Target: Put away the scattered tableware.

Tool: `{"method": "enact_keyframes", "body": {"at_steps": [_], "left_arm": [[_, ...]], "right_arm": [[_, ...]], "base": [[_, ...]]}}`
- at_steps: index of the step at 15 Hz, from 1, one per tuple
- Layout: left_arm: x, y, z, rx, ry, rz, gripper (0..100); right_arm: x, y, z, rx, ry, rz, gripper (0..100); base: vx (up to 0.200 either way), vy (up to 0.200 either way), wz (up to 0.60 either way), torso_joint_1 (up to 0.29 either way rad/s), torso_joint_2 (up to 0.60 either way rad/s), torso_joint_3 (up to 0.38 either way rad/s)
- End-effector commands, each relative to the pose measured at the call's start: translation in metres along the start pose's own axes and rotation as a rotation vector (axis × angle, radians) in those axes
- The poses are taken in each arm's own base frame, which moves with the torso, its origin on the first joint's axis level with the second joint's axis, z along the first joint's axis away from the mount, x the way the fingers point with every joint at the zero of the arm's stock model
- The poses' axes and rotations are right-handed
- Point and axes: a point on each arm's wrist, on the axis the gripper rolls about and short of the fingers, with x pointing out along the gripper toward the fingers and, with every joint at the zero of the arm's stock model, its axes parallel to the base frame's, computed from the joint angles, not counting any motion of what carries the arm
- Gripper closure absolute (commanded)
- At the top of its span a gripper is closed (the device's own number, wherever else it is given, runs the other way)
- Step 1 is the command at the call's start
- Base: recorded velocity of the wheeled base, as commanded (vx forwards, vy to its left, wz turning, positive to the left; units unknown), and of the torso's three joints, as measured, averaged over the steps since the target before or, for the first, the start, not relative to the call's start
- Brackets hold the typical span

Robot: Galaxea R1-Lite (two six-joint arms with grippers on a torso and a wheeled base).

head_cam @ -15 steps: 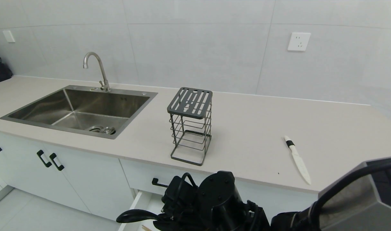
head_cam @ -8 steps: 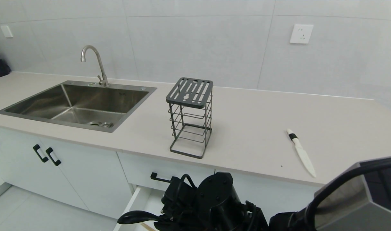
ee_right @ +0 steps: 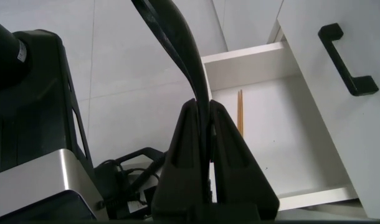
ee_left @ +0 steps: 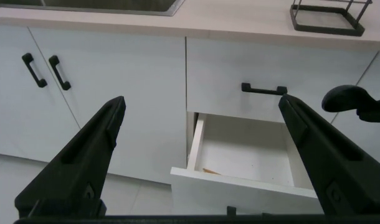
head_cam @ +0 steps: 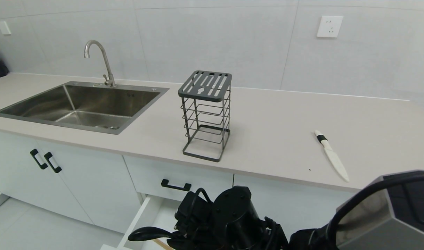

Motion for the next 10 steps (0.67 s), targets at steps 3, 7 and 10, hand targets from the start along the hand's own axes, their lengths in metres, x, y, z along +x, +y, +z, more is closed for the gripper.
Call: {"method": "enact_keyframes", "body": {"at_steps": [3, 7, 10], "left_arm": [[0.0001, 0.0000, 0.0000, 0.000, 0.002, 0.000, 0], [0.0001, 0.0000, 0.0000, 0.000, 0.002, 0.000, 0], [0.0001, 0.0000, 0.0000, 0.000, 0.002, 0.000, 0]], "right_arm": [[0.0024, -0.0004, -0.0018, 0.001, 0.006, 0.001, 100], [0.0042, -0.0013, -0.0017, 0.001, 0.005, -0.001, 100], [0.0064, -0.0057, 0.0001, 0.005, -0.002, -0.008, 100]], "base": [[0.000, 0.000, 0.00, -0.214, 0.42, 0.204], [0.000, 0.000, 0.00, -0.255, 0.48, 0.228], [0.000, 0.000, 0.00, -0.248, 0.47, 0.221]]}}
